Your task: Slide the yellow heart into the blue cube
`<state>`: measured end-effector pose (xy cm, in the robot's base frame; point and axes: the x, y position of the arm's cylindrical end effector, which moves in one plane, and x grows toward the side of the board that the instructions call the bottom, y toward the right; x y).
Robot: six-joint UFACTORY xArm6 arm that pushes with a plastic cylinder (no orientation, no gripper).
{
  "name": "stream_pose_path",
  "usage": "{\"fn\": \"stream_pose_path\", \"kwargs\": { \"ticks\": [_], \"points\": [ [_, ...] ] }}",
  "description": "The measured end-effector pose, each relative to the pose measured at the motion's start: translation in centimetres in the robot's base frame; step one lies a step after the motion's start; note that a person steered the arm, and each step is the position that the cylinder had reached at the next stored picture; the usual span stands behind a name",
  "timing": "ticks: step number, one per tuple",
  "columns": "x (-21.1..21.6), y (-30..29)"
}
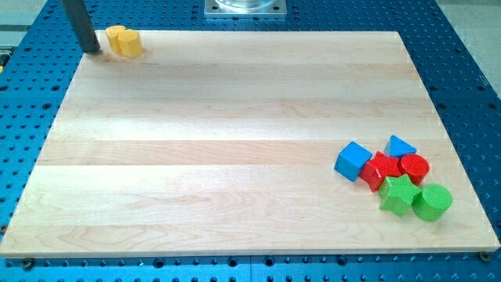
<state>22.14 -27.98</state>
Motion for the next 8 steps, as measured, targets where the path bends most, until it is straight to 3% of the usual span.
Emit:
{"fn": "stream_pose_path", "kwargs": {
  "ticks": [1, 2, 3, 4, 5, 8],
  "points": [
    [0.6, 4.0],
    [9.2, 9.8],
    [9.9, 5.6],
    [4.4, 2.1],
    [-0.5, 5.9],
    [-3.0, 10.2]
  ]
}}
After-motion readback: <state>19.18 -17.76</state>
